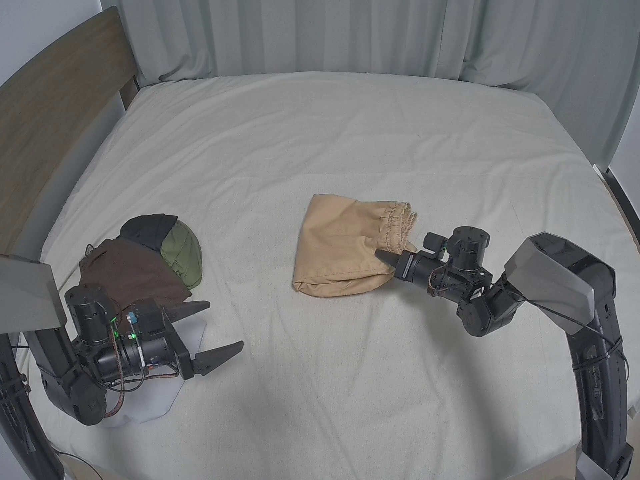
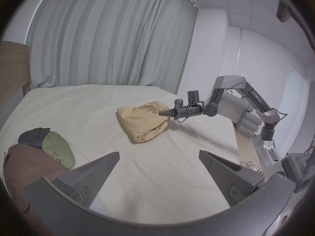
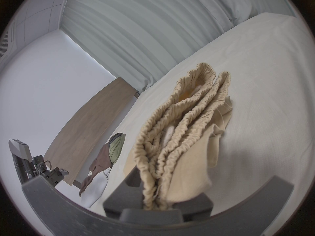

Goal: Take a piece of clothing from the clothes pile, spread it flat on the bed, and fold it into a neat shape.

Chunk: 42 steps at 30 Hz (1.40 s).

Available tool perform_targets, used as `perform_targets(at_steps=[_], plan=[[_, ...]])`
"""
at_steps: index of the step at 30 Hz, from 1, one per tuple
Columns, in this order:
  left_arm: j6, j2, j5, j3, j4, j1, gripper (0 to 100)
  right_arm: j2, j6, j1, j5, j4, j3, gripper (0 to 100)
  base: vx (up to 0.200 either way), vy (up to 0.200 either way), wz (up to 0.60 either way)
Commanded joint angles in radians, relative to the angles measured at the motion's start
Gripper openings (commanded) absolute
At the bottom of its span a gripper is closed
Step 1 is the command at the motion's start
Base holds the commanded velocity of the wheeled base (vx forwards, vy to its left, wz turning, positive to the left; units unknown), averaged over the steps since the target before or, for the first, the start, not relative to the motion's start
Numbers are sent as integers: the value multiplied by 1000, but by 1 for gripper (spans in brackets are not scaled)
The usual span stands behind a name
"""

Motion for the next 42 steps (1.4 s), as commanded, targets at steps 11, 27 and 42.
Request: perform_targets(at_steps=[11, 27, 42], plan=[[0, -1, 0, 1, -1, -3, 100, 22, -3, -17, 0, -23, 22, 100, 0, 0, 0], [-2, -26, 0, 1, 1, -3, 100, -175, -69, -129, 2, -76, 240, 100, 0, 0, 0], [0, -27, 0, 1, 1, -3, 100, -211, -64, -17, -1, -96, 226, 100, 0, 0, 0]])
